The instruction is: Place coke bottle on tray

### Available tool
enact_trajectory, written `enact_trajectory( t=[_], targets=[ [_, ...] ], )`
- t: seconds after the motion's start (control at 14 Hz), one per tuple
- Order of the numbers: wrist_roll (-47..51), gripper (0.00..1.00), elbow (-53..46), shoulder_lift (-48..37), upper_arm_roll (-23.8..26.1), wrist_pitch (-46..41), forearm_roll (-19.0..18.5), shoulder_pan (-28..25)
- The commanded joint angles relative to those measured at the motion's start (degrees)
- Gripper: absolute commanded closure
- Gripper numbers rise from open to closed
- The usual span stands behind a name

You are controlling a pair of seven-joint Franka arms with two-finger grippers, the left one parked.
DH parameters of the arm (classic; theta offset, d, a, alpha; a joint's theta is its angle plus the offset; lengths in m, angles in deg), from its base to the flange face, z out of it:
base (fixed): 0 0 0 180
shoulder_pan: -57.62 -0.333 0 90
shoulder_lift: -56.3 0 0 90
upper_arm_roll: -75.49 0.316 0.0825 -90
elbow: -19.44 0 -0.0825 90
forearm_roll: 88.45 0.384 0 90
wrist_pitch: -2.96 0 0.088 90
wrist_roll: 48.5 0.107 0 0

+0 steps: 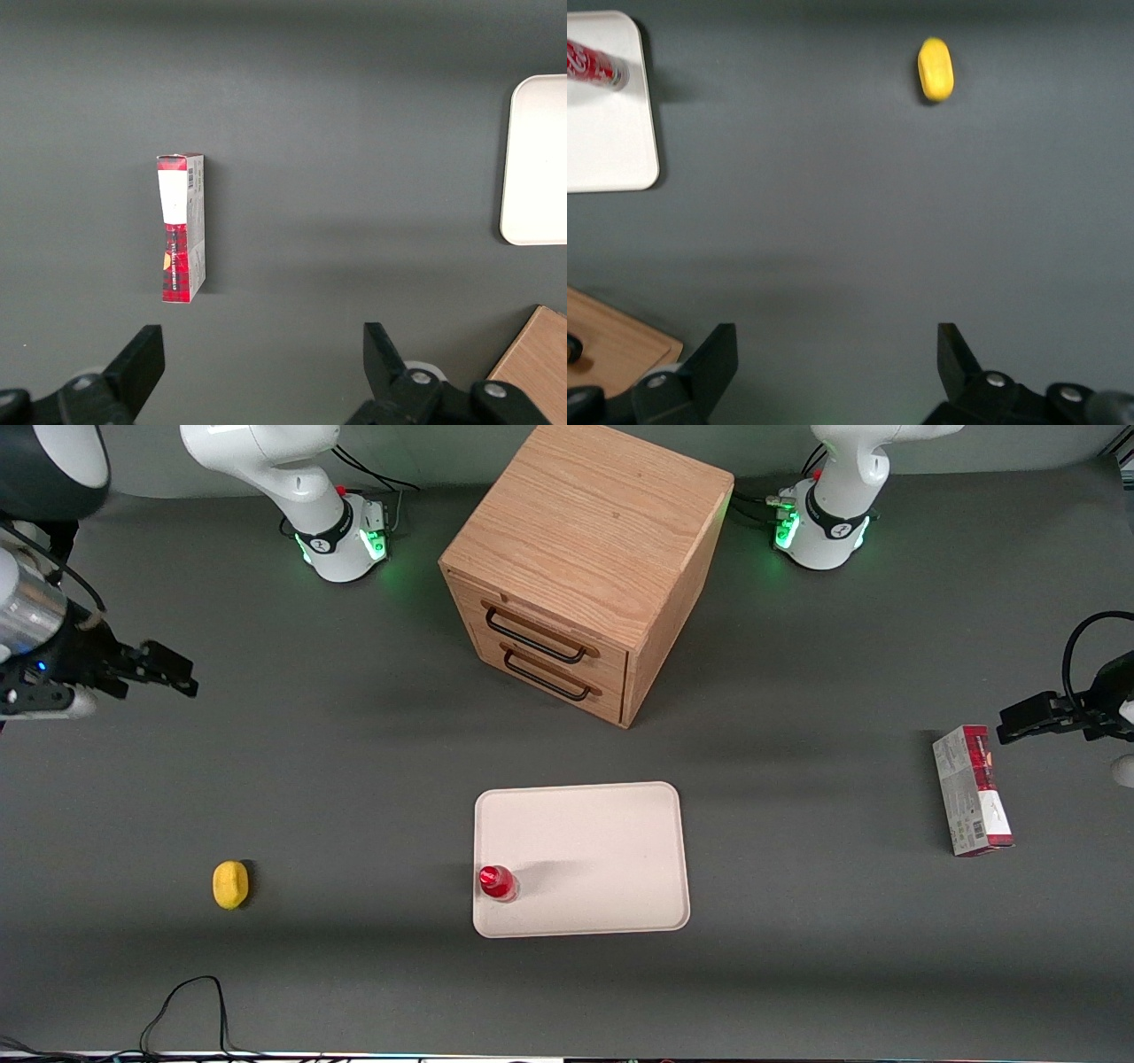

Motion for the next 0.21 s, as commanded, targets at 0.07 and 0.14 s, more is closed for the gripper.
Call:
enact_trajectory(
  t=[0.07,0.14],
  targets=[
    [0.1,0.00,-2.5,1.5,-0.5,-1.6,0.8,-0.7],
    [0.1,0.00,-3.6,2.3,-0.4,-1.8,0.9,-0.7]
  ],
)
